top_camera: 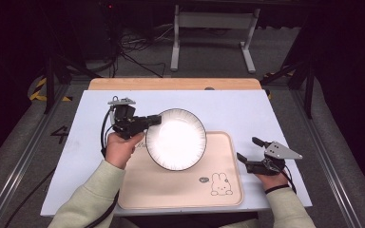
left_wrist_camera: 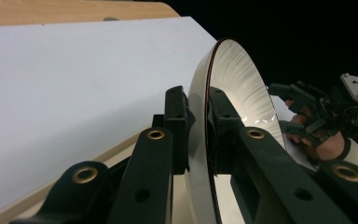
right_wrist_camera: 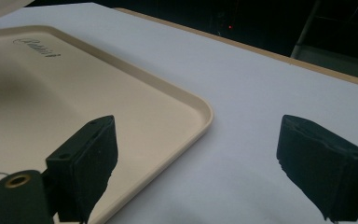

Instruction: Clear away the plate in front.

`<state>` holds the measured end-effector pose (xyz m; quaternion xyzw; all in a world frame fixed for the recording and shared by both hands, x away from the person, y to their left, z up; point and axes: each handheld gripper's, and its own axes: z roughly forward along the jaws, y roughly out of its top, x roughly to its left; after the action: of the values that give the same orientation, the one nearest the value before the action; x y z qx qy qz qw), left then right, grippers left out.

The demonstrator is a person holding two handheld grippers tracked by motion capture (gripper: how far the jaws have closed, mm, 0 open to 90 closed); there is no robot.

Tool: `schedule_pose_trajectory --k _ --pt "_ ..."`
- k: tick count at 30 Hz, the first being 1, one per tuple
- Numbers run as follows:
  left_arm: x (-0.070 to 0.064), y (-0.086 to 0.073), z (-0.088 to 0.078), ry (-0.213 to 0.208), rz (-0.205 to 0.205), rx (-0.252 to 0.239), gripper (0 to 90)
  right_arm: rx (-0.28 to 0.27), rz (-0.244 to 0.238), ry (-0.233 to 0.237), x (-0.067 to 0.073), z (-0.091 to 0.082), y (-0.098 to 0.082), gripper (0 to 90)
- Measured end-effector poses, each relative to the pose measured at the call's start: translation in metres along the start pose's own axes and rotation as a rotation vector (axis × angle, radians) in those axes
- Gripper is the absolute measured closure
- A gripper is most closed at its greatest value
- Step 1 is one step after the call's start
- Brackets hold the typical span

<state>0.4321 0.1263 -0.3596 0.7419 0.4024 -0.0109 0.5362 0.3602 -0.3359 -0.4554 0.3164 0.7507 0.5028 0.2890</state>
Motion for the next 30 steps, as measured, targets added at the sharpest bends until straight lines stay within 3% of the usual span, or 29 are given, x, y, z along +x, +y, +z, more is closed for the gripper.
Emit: schedule_pose_trajectory --k 8,15,24,30 --pt "-0.004 -0.005 0.012 -0.028 0.008 0.067 80.9 -0.001 0.001 0.001 0.000 0.000 0.000 12.9" --pt "-0.007 -0.006 0.013 -0.035 0.042 0.099 80.9 -0.002 0.002 0.001 -0.001 -0.001 0.000 12.9" --pt "-0.007 -0.013 0.025 -0.065 0.056 0.183 80.4 -0.003 0.004 0.001 -0.001 -0.001 0.000 12.9" --pt "-0.008 -0.014 0.029 -0.074 0.061 0.206 80.5 -0.003 0.004 0.002 -0.001 -0.001 0.000 12.9"
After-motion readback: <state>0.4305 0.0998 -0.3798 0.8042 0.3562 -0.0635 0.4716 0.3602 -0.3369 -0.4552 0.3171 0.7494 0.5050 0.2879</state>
